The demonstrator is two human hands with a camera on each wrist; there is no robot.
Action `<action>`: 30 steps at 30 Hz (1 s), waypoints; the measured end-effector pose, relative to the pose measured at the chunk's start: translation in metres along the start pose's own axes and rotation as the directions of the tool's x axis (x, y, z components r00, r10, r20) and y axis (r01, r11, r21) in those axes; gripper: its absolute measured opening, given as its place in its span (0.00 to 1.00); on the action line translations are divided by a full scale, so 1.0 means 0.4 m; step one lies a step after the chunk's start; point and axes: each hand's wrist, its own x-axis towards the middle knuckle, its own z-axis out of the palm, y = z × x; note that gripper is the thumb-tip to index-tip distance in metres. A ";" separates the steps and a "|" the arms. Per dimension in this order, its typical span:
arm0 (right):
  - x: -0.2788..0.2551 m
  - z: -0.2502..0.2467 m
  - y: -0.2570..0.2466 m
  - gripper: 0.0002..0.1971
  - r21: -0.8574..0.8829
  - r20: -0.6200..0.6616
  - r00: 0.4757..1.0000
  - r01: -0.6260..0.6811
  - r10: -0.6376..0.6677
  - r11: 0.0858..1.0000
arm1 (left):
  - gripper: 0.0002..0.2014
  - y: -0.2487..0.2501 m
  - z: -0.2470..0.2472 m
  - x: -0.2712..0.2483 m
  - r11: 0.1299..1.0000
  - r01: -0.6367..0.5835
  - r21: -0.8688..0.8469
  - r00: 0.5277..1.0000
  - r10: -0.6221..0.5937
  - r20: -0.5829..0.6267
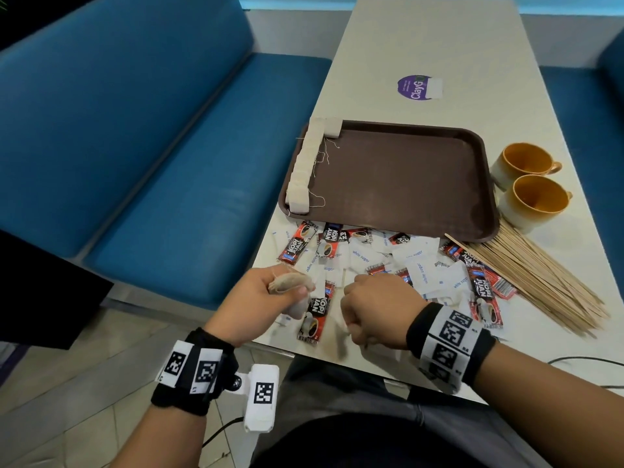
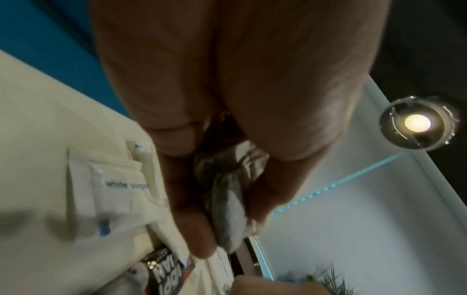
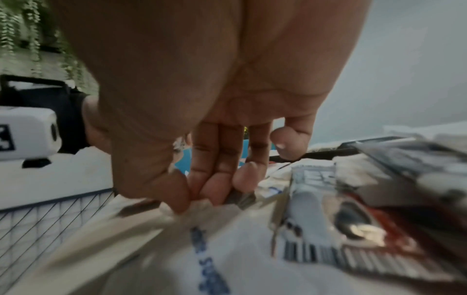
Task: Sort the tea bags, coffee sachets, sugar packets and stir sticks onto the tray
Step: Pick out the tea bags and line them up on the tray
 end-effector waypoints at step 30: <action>0.025 -0.212 0.150 0.01 0.790 -0.323 0.914 0.116 0.247 0.602 | 0.07 0.107 0.060 0.120 0.962 -0.224 -0.158 0.974 0.228 0.005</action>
